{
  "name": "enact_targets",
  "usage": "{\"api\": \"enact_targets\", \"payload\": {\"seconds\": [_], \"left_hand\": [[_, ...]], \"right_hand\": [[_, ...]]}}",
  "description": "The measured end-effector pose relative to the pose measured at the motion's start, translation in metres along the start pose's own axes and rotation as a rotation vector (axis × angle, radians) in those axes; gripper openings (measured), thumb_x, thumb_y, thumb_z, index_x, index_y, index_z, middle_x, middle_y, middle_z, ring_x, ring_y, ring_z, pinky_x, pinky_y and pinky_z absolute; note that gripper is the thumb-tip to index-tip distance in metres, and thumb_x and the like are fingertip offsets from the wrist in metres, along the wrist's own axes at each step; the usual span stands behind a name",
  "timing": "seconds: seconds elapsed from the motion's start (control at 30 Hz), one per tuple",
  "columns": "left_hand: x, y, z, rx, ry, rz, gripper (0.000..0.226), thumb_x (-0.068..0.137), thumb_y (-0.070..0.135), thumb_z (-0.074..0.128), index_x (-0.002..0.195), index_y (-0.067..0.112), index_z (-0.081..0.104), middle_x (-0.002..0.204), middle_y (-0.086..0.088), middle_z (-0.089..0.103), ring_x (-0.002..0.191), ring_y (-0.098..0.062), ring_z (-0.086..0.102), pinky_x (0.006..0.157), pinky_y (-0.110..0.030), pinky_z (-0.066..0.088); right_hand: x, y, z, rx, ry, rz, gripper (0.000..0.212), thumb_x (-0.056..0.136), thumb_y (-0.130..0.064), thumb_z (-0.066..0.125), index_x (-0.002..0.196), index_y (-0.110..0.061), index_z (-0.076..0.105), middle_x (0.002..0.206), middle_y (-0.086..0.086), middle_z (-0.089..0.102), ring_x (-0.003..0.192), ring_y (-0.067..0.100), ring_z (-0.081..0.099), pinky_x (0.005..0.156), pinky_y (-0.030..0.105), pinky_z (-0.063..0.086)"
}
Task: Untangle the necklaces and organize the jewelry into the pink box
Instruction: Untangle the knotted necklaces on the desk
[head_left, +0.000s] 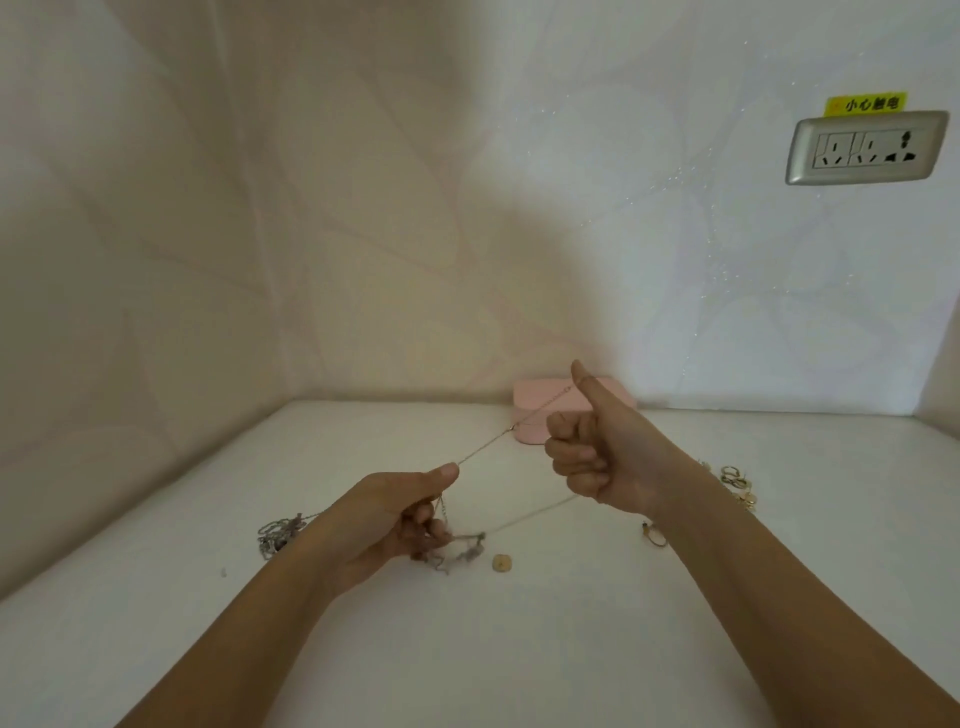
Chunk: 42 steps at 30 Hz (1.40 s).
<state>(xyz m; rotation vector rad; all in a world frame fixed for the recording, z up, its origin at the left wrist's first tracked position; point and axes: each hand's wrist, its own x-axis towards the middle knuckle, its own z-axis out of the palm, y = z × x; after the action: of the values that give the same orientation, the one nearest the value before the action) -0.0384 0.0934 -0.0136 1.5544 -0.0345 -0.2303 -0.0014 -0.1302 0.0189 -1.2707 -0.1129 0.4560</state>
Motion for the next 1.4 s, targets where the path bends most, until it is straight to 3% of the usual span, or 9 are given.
{"api": "enact_targets", "payload": {"seconds": [0.27,0.37,0.47,0.6,0.7,0.8,1.1,1.27,1.4], "left_hand": [[0.016,-0.015,-0.003,0.210,0.474,0.118,0.012,0.088,0.001,0.061,0.097,0.010,0.059,0.092,-0.011,0.065,0.065,-0.020,0.064,0.058,-0.029,0.055],[0.018,-0.017,-0.019,0.699,0.629,0.299,0.027,0.085,-0.003,0.058,0.094,0.023,0.059,0.108,0.000,0.054,0.085,-0.013,0.054,0.068,-0.022,0.038],[0.016,-0.009,-0.031,0.711,0.660,0.325,0.038,0.079,-0.013,0.051,0.065,0.020,0.063,0.096,0.000,0.060,0.087,-0.017,0.054,0.068,-0.026,0.035],[0.015,0.002,-0.035,-0.055,0.387,0.193,0.039,0.075,-0.025,0.036,0.056,0.007,0.045,0.069,-0.005,0.059,0.077,-0.021,0.056,0.065,-0.024,0.050],[0.008,0.009,-0.040,-0.643,-0.046,0.110,0.042,0.037,-0.025,0.067,0.054,0.008,0.049,0.060,-0.005,0.052,0.055,-0.017,0.058,0.054,-0.026,0.058],[0.001,0.011,-0.036,-0.701,-0.226,0.015,0.053,0.018,-0.021,0.077,0.054,0.011,0.054,0.060,-0.004,0.049,0.044,-0.012,0.052,0.041,-0.022,0.053],[0.006,0.001,-0.027,-0.696,-0.248,-0.114,0.054,0.059,-0.012,0.071,0.109,0.007,0.064,0.061,0.001,0.044,0.033,-0.005,0.029,0.027,-0.013,0.019],[0.005,0.001,-0.022,-0.492,-0.114,-0.131,0.042,0.080,0.000,0.042,0.117,0.009,0.062,0.062,0.001,0.045,0.034,-0.003,0.023,0.030,-0.012,0.015],[0.001,0.003,-0.013,-0.346,-0.117,-0.142,0.028,0.082,0.013,0.053,0.105,0.010,0.066,0.060,0.001,0.046,0.037,-0.003,0.021,0.032,-0.012,0.013]], "right_hand": [[-0.007,-0.005,-0.007,-0.277,-0.073,0.041,0.069,0.092,-0.062,0.035,0.077,-0.004,0.071,0.044,0.002,0.037,0.042,0.009,0.012,0.034,0.016,0.012],[-0.015,-0.013,-0.016,-0.372,-0.144,0.064,0.046,0.099,-0.036,0.036,0.101,-0.008,0.072,0.046,0.001,0.041,0.040,0.006,0.015,0.034,0.014,0.013],[-0.023,-0.022,-0.028,-0.299,-0.159,0.012,0.033,0.084,-0.023,0.050,0.106,-0.007,0.069,0.049,-0.001,0.039,0.038,0.003,0.018,0.032,0.012,0.015],[-0.022,-0.024,-0.039,-0.032,-0.178,-0.063,0.032,0.074,-0.017,0.067,0.104,-0.005,0.070,0.047,-0.004,0.035,0.040,0.003,0.017,0.030,0.011,0.016],[-0.020,-0.022,-0.042,0.215,-0.259,-0.110,0.051,0.047,-0.011,0.093,0.095,-0.006,0.076,0.045,-0.003,0.035,0.042,0.005,0.015,0.027,0.010,0.025],[-0.020,-0.024,-0.046,0.313,-0.286,-0.102,0.061,0.041,-0.005,0.095,0.099,-0.007,0.075,0.044,-0.003,0.035,0.043,0.005,0.013,0.027,0.010,0.025],[0.006,-0.005,-0.055,0.464,-0.256,0.115,0.082,0.044,0.016,0.087,0.120,-0.004,0.064,0.054,0.002,0.043,0.044,0.003,0.015,0.026,0.012,0.024],[0.021,0.015,-0.035,-0.236,0.197,0.054,0.025,0.096,-0.003,0.045,0.113,-0.008,0.064,0.056,0.004,0.051,0.039,0.007,0.029,0.032,0.014,0.027],[0.032,0.033,-0.024,-0.887,0.457,-0.106,0.015,0.090,-0.006,0.056,0.094,-0.010,0.070,0.075,0.000,0.063,0.060,0.009,0.052,0.052,0.014,0.043]]}}
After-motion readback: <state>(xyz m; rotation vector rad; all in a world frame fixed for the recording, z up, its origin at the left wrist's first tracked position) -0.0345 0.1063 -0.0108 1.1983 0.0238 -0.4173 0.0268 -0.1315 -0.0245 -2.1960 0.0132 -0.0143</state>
